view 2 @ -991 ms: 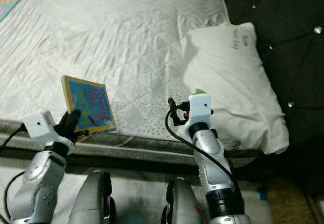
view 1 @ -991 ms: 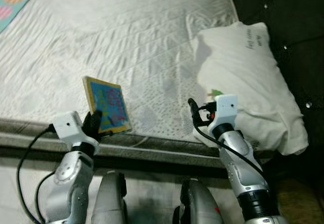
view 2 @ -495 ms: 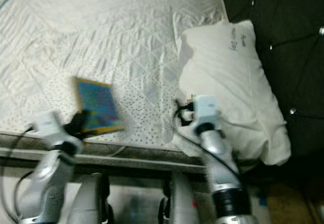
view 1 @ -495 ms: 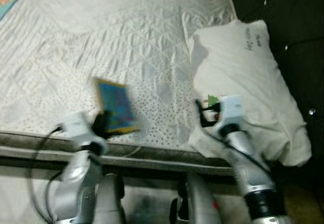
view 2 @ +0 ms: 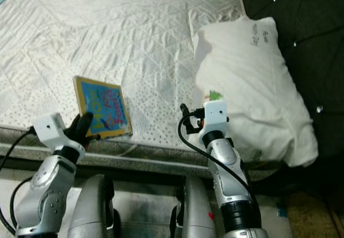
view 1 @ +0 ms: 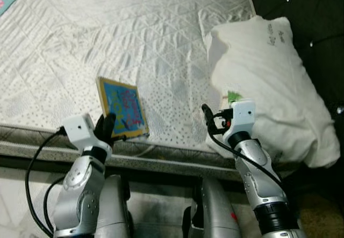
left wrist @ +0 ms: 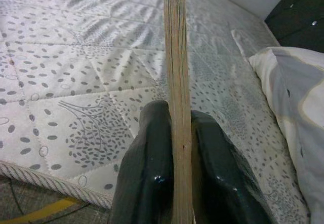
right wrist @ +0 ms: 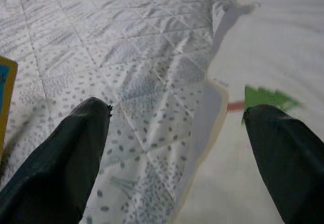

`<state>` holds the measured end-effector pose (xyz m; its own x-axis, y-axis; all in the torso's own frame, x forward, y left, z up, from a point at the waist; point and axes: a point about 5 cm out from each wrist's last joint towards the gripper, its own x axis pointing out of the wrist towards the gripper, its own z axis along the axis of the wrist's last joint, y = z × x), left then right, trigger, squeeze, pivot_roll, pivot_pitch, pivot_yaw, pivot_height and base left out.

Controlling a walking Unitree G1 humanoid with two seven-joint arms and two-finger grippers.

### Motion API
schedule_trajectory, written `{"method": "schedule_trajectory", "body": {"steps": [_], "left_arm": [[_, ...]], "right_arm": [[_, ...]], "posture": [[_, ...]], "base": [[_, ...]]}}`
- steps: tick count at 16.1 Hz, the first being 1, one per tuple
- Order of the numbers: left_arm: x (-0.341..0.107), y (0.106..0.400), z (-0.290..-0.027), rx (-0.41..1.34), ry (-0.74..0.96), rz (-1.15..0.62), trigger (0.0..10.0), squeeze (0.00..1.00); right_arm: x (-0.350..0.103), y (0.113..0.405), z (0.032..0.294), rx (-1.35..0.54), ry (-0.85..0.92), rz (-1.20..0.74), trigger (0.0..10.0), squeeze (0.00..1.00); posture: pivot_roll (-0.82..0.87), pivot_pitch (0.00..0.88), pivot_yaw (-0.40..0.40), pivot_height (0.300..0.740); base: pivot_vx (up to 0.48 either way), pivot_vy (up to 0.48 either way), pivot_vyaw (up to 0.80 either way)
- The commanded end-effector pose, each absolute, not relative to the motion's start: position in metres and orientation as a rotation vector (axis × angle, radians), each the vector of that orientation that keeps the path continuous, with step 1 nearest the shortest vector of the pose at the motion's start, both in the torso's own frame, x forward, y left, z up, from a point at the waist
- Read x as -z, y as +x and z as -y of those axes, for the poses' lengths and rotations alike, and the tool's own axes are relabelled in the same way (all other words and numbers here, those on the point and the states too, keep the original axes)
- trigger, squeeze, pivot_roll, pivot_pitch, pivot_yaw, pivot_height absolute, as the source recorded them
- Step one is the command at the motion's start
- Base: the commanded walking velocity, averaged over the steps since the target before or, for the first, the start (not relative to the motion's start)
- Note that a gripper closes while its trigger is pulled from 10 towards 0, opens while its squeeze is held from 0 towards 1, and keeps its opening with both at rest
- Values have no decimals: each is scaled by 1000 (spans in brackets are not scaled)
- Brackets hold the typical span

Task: Clean up the room

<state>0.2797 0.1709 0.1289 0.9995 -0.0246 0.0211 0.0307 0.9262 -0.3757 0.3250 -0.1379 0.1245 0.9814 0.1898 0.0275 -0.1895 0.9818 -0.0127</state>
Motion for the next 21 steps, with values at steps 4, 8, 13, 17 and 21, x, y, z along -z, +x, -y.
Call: {"method": "schedule_trajectory", "body": {"steps": [4,8,13,17,21], "left_arm": [[-127,281,-172,37,-386,-1,10000,0],[-131,286,-173,60,-407,9,10000,0],[-145,299,-151,219,-598,-4,10000,0],[-144,307,-152,244,-679,-33,10000,0],[-128,316,-143,276,-803,-167,10000,0]], "right_arm": [[-121,324,145,-175,-24,6,10000,0],[-121,324,145,-172,-25,12,10000,0],[-124,321,151,-160,-54,28,10000,0],[-127,316,162,-144,-87,34,10000,0],[-133,309,173,-147,-139,42,10000,0]], "posture": [[31,225,-82,532],[32,226,-81,532],[2,229,-87,532],[-33,237,-104,532],[-86,243,-125,532]], "base": [[0,0,0],[0,0,0],[0,0,0],[0,0,0],[0,0,0]]}}
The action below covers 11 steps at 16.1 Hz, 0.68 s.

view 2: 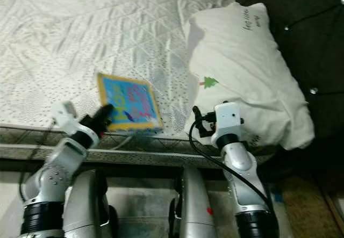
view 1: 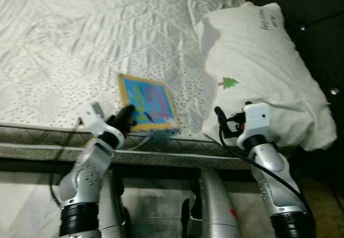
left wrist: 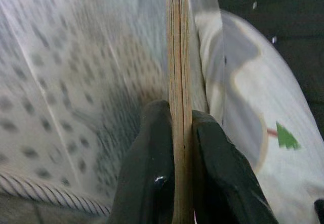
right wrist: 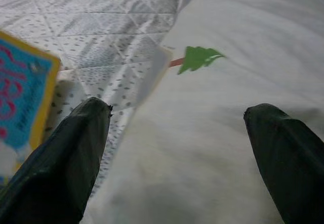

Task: Clean up the room

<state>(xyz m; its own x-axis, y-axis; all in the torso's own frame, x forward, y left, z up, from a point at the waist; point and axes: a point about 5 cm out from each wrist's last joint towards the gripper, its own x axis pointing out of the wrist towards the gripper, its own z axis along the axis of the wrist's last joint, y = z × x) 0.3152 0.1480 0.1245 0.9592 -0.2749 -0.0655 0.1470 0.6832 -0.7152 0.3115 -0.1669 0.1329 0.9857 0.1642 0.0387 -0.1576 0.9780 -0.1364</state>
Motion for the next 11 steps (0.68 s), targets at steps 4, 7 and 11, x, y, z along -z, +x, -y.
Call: {"method": "schedule_trajectory", "body": {"steps": [4,7,11], "left_arm": [[-112,320,-146,310,-850,-271,10000,0],[-109,325,-156,298,-824,-296,10000,0],[-106,330,-176,262,-766,-300,10000,0]], "right_arm": [[-135,285,209,-170,-259,6,10000,0],[-135,277,228,-154,-306,-24,10000,0],[-135,275,225,-169,-319,-28,10000,0]], "posture": [[-114,243,-147,532],[-128,241,-157,532],[-129,235,-159,532]], "base": [[0,0,0],[0,0,0],[0,0,0]]}}
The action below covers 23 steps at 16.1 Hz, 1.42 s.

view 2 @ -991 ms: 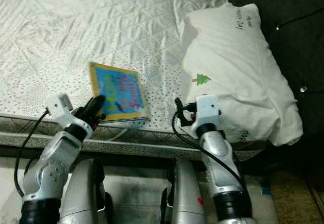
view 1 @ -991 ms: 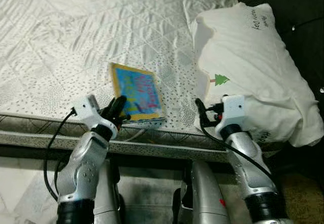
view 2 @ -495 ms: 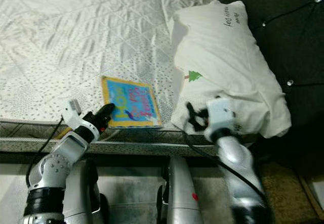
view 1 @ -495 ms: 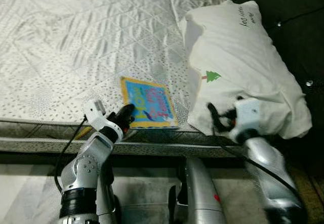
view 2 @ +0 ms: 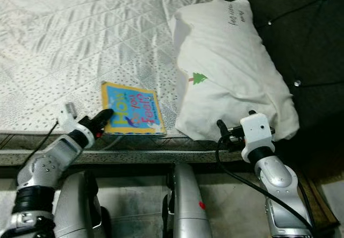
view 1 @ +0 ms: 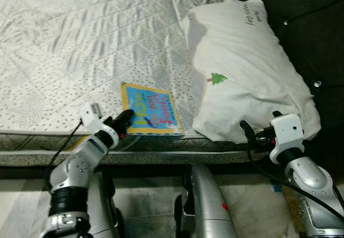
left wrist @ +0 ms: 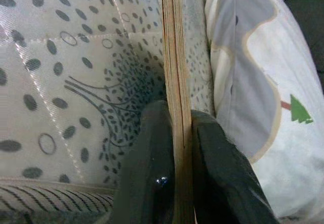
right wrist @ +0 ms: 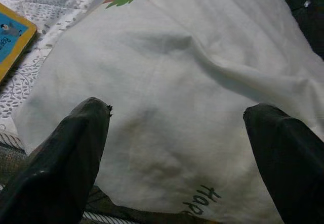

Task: Clean up the room

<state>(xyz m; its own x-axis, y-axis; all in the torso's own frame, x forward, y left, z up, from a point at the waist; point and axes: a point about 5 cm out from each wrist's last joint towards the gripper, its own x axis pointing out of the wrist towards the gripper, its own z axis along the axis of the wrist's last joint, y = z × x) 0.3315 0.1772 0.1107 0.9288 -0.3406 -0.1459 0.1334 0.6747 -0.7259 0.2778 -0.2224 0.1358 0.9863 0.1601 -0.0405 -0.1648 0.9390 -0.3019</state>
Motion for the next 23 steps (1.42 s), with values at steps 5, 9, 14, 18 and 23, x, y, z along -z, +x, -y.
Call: {"method": "schedule_trajectory", "body": {"steps": [5,9,14,18,23], "left_arm": [[-84,335,-195,220,-684,-382,10000,0],[-87,344,-208,183,-581,-379,10000,0],[-101,357,-222,174,-513,-343,10000,0],[-106,366,-193,338,-527,-350,10000,0],[-107,364,-174,516,-531,-390,10000,0]], "right_arm": [[-136,273,223,-171,-321,-21,10000,0],[-138,275,221,-171,-318,-15,10000,0],[-140,274,213,-190,-310,-5,10000,0],[-141,276,210,-193,-304,-1,10000,0],[-142,275,209,-189,-302,0,10000,0]], "posture": [[-136,233,-161,532],[-139,234,-162,532],[-151,247,-169,532],[-160,253,-168,532],[-163,257,-164,532]], "base": [[0,0,0],[0,0,0],[0,0,0],[0,0,0],[0,0,0]]}}
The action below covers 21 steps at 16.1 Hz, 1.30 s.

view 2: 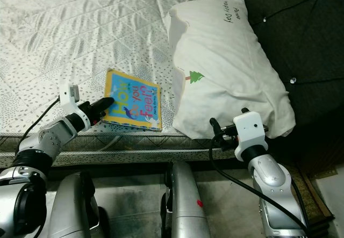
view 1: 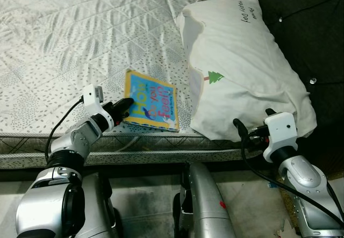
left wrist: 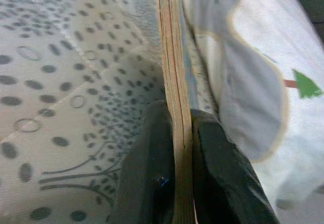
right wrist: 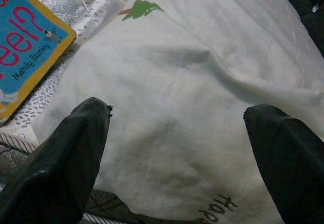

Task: Clean up the room

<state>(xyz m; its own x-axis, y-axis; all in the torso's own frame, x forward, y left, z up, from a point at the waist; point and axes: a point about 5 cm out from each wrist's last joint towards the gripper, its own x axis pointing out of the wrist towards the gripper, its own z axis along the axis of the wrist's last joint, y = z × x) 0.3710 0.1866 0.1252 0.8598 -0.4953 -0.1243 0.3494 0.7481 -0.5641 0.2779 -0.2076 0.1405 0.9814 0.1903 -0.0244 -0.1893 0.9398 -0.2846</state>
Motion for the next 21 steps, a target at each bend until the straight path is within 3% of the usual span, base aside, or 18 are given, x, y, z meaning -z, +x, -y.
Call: {"method": "schedule_trajectory", "body": {"steps": [1,8,15,16,17,18,21], "left_arm": [[-107,364,-173,526,-537,-391,10000,0],[-129,372,-182,537,-624,-239,10000,0],[-102,362,-190,436,-732,-341,10000,0],[-99,360,-192,426,-734,-352,10000,302],[-97,359,-194,416,-734,-357,10000,482],[-96,358,-198,398,-728,-360,10000,1000],[-98,359,-208,334,-714,-349,10000,1000]], "right_arm": [[-142,275,209,-188,-301,1,10000,0],[-142,276,209,-183,-304,0,10000,0],[-141,277,207,-186,-300,0,10000,0],[-141,277,207,-186,-301,1,10000,0],[-141,277,207,-186,-301,1,10000,0],[-141,277,207,-187,-301,2,10000,0],[-142,278,205,-193,-299,8,10000,0]], "posture": [[-163,257,-164,532],[-165,259,-162,532],[-167,257,-163,532],[-166,256,-163,532],[-166,255,-162,532],[-165,253,-162,532],[-162,244,-162,532]], "base": [[0,0,0],[0,0,0],[0,0,0],[0,0,0],[0,0,0],[0,0,0],[0,0,0]]}}
